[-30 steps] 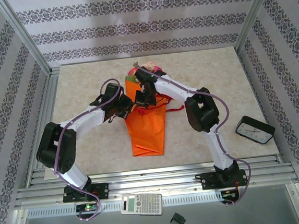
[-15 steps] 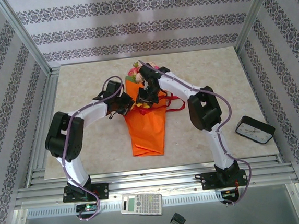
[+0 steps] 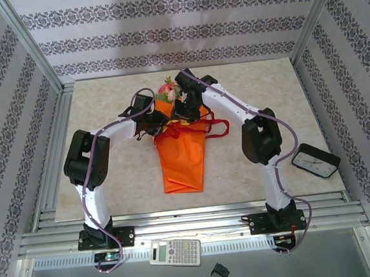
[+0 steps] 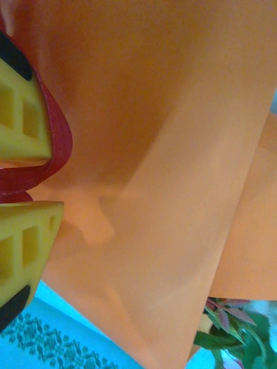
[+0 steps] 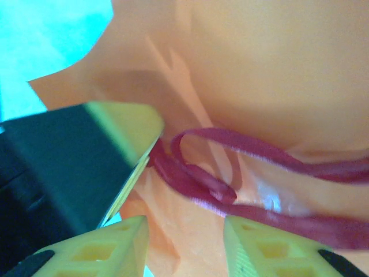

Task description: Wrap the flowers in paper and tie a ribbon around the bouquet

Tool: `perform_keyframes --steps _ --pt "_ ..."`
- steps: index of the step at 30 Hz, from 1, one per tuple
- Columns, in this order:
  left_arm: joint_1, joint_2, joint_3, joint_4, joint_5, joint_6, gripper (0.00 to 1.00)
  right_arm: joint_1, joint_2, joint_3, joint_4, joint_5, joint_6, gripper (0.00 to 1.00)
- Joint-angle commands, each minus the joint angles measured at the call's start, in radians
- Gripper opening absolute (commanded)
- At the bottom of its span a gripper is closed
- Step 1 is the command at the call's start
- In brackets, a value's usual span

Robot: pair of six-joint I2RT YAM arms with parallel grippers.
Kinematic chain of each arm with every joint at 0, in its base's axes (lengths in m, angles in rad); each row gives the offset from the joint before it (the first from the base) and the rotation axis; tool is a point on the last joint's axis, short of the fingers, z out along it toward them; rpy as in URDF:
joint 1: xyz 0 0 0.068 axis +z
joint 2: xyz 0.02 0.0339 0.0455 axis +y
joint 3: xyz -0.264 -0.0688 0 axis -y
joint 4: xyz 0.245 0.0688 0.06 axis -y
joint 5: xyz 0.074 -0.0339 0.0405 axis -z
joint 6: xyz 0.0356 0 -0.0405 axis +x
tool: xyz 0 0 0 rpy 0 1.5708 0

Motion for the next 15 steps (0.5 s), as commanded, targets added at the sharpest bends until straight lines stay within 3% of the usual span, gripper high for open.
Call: perform_keyframes --steps 1,8,15 --pt "0.016 0.027 0.053 -0.102 0.018 0.091 0.31 0.0 -0.085 -0.077 0.004 0.067 -0.026 0.29" --pt "0.02 0.032 0.09 -0.169 0.0 0.168 0.33 0.034 -0.107 -0.163 0.054 0.051 0.0 0.19" --pt "0.022 0.051 0.082 -0.169 0.027 0.167 0.34 0.077 -0.067 -0.189 0.08 0.103 0.068 0.27"
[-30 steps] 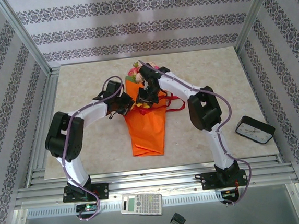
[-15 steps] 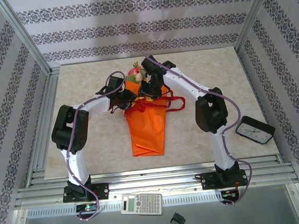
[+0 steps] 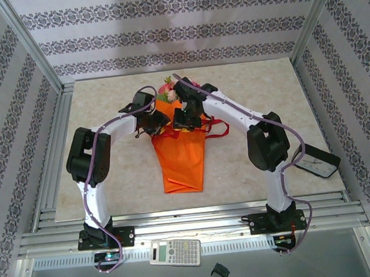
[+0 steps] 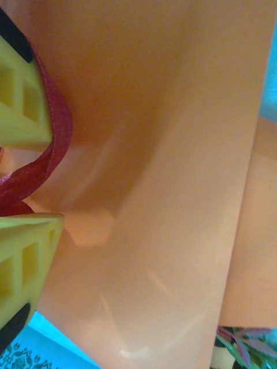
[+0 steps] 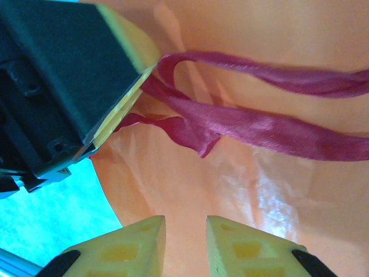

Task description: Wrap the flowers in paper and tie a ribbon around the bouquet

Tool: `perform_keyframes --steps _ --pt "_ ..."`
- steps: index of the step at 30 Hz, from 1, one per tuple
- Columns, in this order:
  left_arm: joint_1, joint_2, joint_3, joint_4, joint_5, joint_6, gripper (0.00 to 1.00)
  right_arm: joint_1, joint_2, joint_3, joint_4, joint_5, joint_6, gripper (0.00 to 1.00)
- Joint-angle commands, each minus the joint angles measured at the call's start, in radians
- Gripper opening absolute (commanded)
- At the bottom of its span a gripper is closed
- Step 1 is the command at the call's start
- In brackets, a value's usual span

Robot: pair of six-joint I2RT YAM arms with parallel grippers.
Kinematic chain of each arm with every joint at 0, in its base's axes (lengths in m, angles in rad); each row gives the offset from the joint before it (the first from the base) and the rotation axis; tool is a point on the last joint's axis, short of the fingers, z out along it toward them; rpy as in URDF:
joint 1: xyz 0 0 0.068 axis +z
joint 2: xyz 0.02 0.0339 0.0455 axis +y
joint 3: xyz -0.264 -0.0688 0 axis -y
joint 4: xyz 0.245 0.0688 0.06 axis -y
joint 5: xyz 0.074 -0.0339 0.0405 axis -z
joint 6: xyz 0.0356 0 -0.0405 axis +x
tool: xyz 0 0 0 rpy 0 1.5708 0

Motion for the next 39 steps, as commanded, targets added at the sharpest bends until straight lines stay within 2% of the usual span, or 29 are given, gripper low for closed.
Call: perform_keyframes --steps 1,5,10,15,27,29,32,34,37,39 --pt "0.011 0.016 0.007 -0.03 0.017 0.03 0.34 0.011 0.035 -0.02 0.029 0.035 0.049 0.28" --pt "0.01 0.007 -0.003 -0.016 0.037 0.024 0.4 0.015 0.061 -0.018 0.033 0.035 0.066 0.28" --pt "0.005 -0.034 -0.044 -0.018 0.048 0.009 0.54 -0.002 0.012 -0.063 0.061 0.049 0.086 0.31" --pt "-0.002 -0.063 -0.125 0.079 0.072 -0.068 0.63 -0.03 -0.049 -0.117 0.099 0.042 0.102 0.33" --pt "-0.05 -0.178 -0.18 0.118 0.037 -0.144 0.68 -0.075 -0.133 -0.203 0.124 0.033 0.095 0.36" --pt "-0.053 -0.201 -0.178 0.081 0.027 -0.125 0.68 -0.081 -0.145 -0.212 0.123 0.036 0.09 0.36" --pt "-0.053 -0.261 -0.166 -0.051 -0.047 -0.035 0.68 -0.094 -0.17 -0.229 0.122 0.05 0.083 0.36" --pt "-0.053 -0.299 -0.158 -0.134 -0.086 0.058 0.64 -0.105 -0.187 -0.242 0.124 0.05 0.079 0.36" --pt "-0.077 -0.312 -0.128 -0.249 -0.119 0.289 0.35 -0.122 -0.208 -0.266 0.131 0.053 0.075 0.36" --pt "-0.112 -0.292 -0.095 -0.332 -0.168 0.477 0.28 -0.133 -0.221 -0.281 0.136 0.052 0.071 0.36"
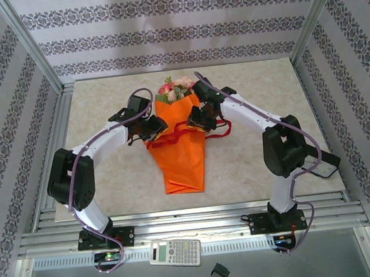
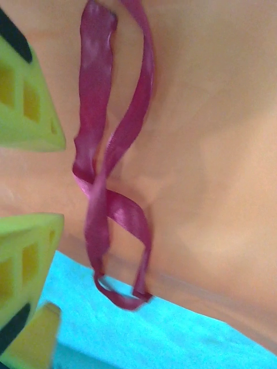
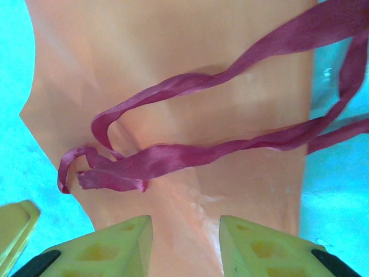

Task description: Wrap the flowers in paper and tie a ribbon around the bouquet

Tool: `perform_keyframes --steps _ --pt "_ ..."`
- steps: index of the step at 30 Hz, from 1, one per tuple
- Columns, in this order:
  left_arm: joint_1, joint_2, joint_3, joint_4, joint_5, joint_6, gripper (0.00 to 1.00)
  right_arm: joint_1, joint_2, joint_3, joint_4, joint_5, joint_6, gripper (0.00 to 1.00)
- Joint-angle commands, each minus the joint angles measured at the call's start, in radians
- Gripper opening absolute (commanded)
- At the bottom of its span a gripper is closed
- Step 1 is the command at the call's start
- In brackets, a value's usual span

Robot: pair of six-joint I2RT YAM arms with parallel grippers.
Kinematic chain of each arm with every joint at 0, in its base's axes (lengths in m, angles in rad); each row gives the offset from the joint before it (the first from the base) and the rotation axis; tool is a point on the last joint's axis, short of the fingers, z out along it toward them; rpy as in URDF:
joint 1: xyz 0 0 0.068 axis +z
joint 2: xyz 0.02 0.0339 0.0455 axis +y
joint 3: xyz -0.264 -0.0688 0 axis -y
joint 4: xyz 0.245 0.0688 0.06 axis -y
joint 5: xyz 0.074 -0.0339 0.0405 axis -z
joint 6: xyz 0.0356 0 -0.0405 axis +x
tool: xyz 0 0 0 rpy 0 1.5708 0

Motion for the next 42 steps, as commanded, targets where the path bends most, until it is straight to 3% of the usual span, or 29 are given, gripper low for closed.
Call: perform_keyframes --steps 1,5,9,14,22,31,37,42 --pt "-0.067 0.017 0.051 -0.201 -0.106 0.416 0.27 -0.02 -0.051 -0.027 0.01 0.019 -0.017 0.36" --pt "-0.1 0.051 0.037 -0.187 -0.159 0.59 0.29 -0.037 -0.072 -0.037 0.008 0.019 -0.024 0.36" --pt "-0.133 0.107 0.072 -0.186 -0.244 0.694 0.4 -0.055 -0.094 -0.054 0.007 0.01 -0.023 0.37" --pt "-0.164 0.169 0.126 -0.186 -0.308 0.726 0.54 -0.068 -0.115 -0.074 0.01 0.005 -0.021 0.37" --pt "-0.181 0.24 0.173 -0.199 -0.301 0.739 0.56 -0.079 -0.122 -0.096 0.021 -0.004 -0.013 0.37" --pt "-0.181 0.278 0.189 -0.202 -0.279 0.725 0.41 -0.082 -0.089 -0.054 0.023 -0.003 -0.01 0.37" --pt "-0.181 0.226 0.153 -0.179 -0.25 0.698 0.0 -0.085 -0.052 -0.018 0.027 0.029 0.042 0.32" --pt "-0.179 0.117 0.066 -0.147 -0.226 0.634 0.0 -0.073 -0.007 0.015 0.063 0.084 0.197 0.32"
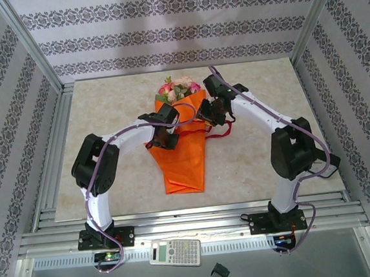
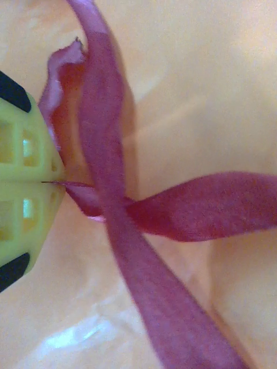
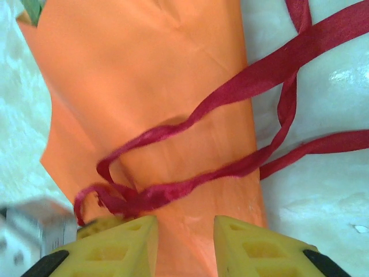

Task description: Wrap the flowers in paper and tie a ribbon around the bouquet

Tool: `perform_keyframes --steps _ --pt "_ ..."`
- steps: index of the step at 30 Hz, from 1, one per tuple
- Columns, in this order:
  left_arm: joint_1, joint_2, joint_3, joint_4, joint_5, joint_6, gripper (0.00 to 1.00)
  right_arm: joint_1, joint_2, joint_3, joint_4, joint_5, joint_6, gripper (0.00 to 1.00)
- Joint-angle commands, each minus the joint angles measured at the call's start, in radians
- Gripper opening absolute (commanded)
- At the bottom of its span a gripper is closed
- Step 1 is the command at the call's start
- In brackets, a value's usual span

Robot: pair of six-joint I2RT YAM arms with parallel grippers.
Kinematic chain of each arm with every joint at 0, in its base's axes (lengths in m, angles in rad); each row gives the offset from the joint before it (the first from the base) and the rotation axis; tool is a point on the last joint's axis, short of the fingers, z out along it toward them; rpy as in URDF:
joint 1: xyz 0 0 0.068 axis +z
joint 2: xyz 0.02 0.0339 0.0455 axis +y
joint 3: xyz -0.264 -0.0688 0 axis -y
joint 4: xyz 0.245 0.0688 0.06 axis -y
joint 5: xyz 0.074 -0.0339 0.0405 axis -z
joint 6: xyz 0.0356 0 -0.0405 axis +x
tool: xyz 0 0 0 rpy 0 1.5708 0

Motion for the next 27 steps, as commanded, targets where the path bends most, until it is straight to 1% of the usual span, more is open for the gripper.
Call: perform_keyframes --steps 1,7,9,13,16,19,21,24,25,27 --pt "-0.009 -0.103 -0.051 0.018 0.038 -0.063 0.0 0.003 0.052 0.043 0.038 0.054 0.157 0.32" --pt "-0.002 -0.166 -0.123 0.077 0.097 -0.135 0.0 0.03 0.116 0.048 0.134 0.03 0.418 0.38" --pt "0.001 -0.176 -0.135 0.089 0.107 -0.152 0.0 0.039 0.137 0.065 0.122 0.029 0.471 0.39" --pt "0.008 -0.189 -0.143 0.095 0.115 -0.166 0.0 0.051 0.172 0.069 0.108 0.016 0.549 0.4" --pt "0.012 -0.196 -0.151 0.1 0.12 -0.17 0.0 0.057 0.186 0.045 0.134 0.022 0.597 0.41" --pt "0.013 -0.203 -0.152 0.104 0.127 -0.174 0.0 0.055 0.22 0.053 0.176 0.015 0.617 0.41" --pt "0.014 -0.211 -0.153 0.106 0.128 -0.175 0.0 0.055 0.248 0.083 0.174 0.018 0.613 0.4" --pt "0.016 -0.232 -0.154 0.106 0.129 -0.176 0.0 0.05 0.274 0.115 0.179 0.03 0.601 0.35" --pt "0.018 -0.241 -0.153 0.105 0.131 -0.179 0.0 0.048 0.282 0.125 0.175 0.032 0.597 0.31" --pt "0.03 -0.267 -0.158 0.106 0.139 -0.198 0.0 0.041 0.284 0.133 0.169 0.038 0.593 0.18"
